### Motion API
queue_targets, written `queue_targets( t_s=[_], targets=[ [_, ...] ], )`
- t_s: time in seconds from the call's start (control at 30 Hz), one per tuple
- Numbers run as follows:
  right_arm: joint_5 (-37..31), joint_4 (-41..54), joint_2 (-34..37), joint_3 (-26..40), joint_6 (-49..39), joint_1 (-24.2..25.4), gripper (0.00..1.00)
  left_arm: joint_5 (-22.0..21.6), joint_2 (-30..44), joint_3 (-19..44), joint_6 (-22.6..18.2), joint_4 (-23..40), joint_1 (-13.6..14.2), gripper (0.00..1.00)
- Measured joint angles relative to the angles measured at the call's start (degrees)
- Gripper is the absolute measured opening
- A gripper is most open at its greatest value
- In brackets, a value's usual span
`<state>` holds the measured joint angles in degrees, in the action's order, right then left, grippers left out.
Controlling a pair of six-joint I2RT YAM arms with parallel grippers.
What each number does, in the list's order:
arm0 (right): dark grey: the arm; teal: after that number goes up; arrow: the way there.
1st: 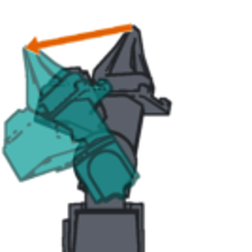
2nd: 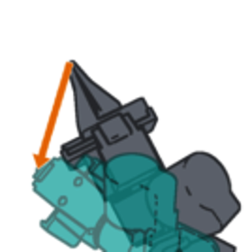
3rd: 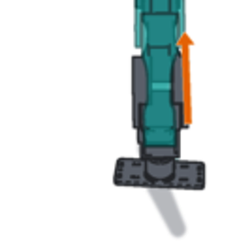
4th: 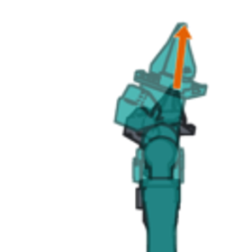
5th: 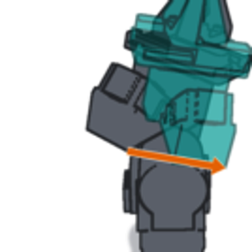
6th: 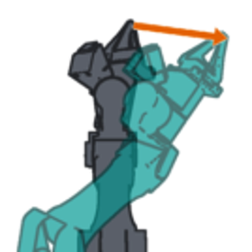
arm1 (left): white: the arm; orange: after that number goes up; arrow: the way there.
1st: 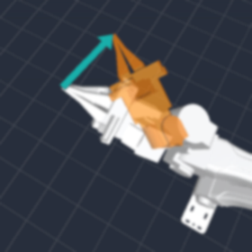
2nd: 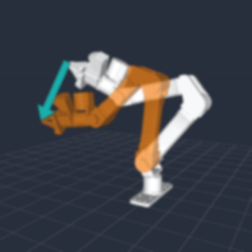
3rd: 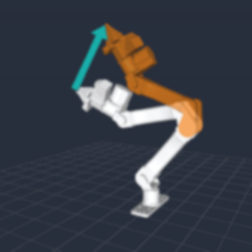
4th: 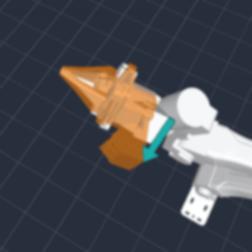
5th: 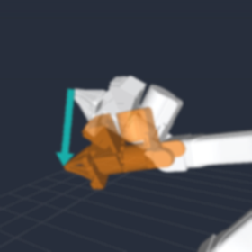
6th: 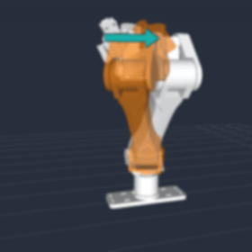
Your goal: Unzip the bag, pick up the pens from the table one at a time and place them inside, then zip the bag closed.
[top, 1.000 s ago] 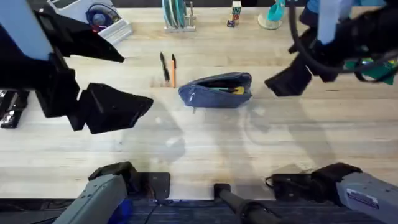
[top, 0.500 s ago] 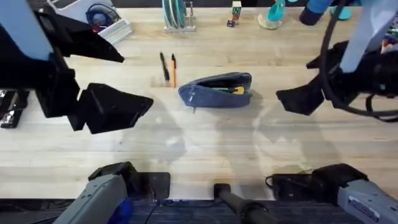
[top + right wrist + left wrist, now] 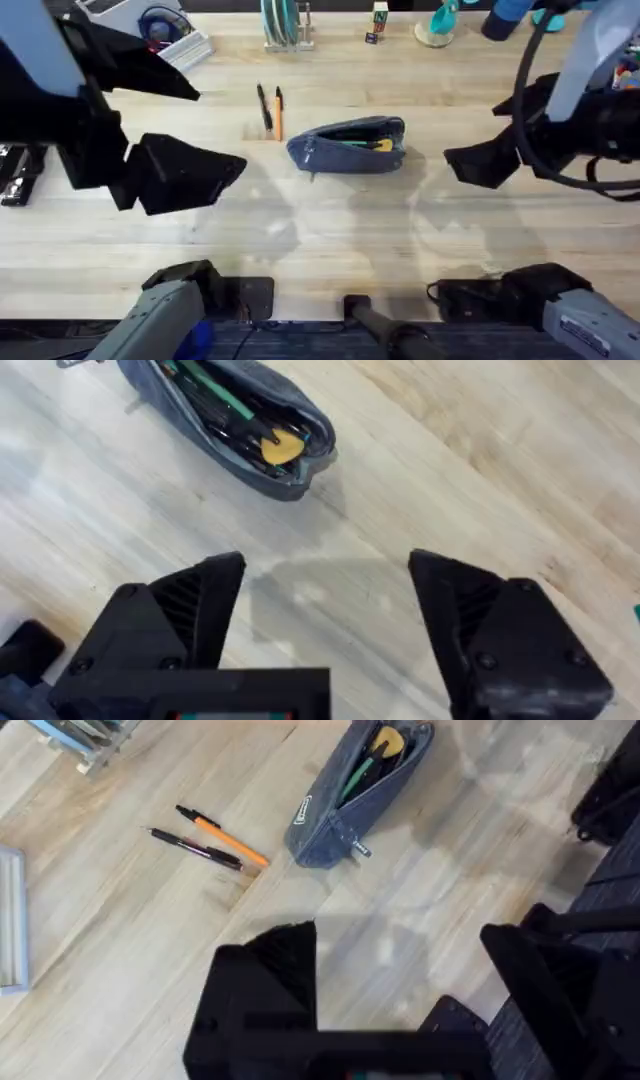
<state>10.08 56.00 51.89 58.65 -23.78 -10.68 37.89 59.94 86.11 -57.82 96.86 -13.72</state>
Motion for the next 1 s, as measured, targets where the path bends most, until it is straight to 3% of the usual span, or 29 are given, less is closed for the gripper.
queue_targets(
  t_s=[1.0],
  targets=[
    [-0.01, 4.08, 0.62, -0.02, 0.03, 0.00, 0.998, 0.00, 0.00, 0.00, 0.00, -0.02, 0.00, 0.993]
  ],
)
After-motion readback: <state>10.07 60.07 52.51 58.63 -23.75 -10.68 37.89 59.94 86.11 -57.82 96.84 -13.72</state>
